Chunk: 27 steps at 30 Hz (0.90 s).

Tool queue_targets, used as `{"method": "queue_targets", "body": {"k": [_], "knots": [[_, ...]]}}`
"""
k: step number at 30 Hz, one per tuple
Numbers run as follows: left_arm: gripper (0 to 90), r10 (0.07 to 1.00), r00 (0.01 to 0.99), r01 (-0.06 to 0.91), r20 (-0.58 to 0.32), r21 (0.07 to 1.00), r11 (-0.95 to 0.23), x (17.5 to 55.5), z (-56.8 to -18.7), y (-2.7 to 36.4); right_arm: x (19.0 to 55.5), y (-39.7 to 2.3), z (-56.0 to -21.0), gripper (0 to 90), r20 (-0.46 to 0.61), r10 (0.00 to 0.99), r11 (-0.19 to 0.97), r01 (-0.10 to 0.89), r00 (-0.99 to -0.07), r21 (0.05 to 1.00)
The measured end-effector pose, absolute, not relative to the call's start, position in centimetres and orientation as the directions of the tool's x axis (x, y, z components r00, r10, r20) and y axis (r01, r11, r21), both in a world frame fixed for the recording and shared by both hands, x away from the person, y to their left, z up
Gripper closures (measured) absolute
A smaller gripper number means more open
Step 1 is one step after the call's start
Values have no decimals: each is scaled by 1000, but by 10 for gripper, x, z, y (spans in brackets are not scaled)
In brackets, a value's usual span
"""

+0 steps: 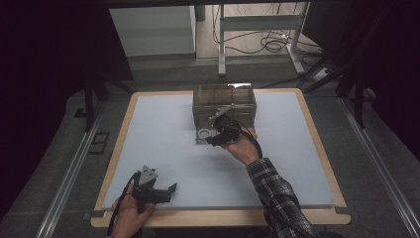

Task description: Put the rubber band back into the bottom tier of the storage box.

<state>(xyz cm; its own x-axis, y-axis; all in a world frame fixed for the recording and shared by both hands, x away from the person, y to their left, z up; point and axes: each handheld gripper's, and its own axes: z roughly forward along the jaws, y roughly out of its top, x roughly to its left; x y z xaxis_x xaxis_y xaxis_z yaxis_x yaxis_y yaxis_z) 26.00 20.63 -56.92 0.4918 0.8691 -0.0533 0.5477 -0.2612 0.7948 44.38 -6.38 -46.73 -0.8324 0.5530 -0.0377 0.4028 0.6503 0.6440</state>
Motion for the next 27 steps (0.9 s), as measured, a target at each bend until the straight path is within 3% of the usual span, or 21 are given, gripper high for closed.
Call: {"method": "queue_targets", "body": {"k": [27], "knots": [[0,869,492,548,-52,795,-262,260,-569,206,431,-92,-471,328,-34,563,644,412,-826,644]]}}
